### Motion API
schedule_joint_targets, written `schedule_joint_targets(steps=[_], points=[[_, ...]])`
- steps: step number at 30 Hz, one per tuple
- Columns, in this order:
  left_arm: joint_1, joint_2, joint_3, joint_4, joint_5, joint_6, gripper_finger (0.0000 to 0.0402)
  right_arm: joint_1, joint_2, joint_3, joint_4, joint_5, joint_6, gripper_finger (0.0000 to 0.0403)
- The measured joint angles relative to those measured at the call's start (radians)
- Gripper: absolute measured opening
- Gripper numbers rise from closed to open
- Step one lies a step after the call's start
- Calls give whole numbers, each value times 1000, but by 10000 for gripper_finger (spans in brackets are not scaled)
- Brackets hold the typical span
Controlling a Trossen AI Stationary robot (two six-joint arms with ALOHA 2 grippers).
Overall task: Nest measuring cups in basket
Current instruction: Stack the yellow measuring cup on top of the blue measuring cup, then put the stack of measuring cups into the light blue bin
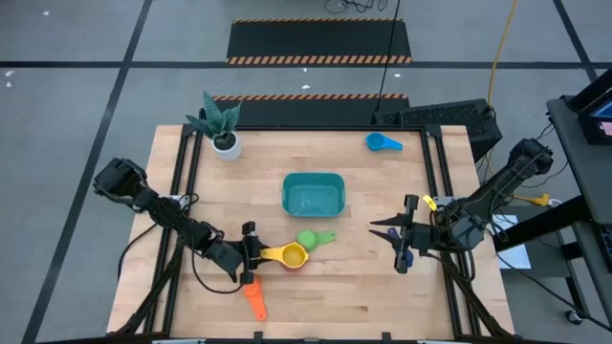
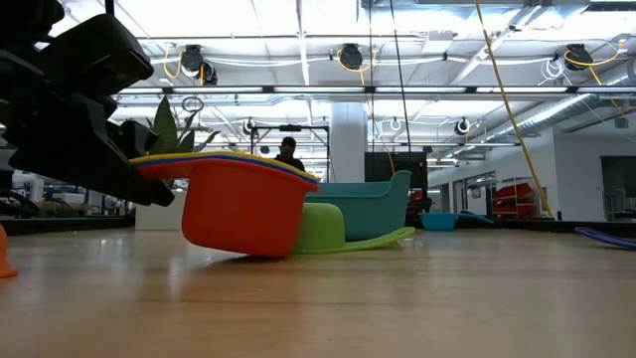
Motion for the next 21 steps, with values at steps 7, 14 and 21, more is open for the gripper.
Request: schedule_joint_targets(steps=[7, 14, 21], points=[[0, 0, 0, 7, -3, -3, 207, 0, 0, 0, 0, 0, 0, 73], [0, 0, 0, 9, -18, -26, 259, 0, 0, 0, 0, 0, 0, 73], [1, 0, 0, 9, -18, -31, 201, 0, 0, 0, 0, 0, 0, 73]])
